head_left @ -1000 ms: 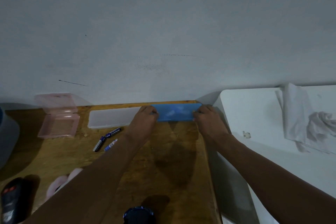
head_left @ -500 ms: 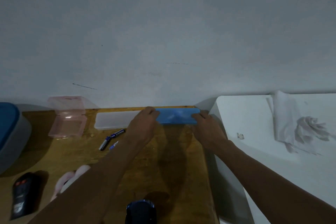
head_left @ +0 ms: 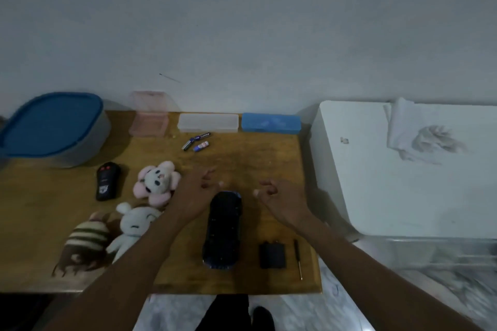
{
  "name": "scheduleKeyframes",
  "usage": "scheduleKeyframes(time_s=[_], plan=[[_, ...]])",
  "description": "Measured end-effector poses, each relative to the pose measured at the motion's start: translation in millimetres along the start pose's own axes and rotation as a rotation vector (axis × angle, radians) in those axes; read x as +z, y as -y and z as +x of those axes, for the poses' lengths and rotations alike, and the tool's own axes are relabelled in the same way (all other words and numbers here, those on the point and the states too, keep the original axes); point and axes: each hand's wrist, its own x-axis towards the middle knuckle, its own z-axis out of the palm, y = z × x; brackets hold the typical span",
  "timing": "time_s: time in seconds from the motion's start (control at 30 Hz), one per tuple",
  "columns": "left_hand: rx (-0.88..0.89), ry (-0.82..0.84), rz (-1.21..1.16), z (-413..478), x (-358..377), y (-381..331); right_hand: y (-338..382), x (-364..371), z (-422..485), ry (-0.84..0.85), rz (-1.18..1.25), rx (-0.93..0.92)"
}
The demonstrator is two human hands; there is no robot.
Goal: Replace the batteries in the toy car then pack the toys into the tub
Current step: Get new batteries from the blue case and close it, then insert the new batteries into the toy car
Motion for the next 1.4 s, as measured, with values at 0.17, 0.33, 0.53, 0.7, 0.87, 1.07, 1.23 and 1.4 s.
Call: scheduleKeyframes(time_s=[0.17,0.33,0.53,0.7,0.87,1.07,1.23,1.4], plan=[[-0.020,0.137,-0.031,-40,4,32,-1,32,-37,0.090,0.175,0.109],[-0.080,0.312,-0.208,-55,12,47,4,58,-53,0.119,0.273,0.217],[-0.098,0.333,-0.253,-57,10,58,24,75,-66,0.067,0.292,0.283],[-0.031,0.342,-0.296,-61,-5,53,36,83,-69,0.017,0.336,0.283],[0.088,0.343,-0.336,-60,-36,45,63,78,-65,-0.019,0.387,0.247],[0.243,0.323,-0.424,-55,-71,36,105,64,-56,-0.046,0.345,0.108],[0.237,0.297,-0.419,-40,-85,38,126,61,-41,0.000,0.295,0.061],[0.187,0.260,-0.490,-15,-93,45,134,60,-2,0.055,0.233,0.027]])
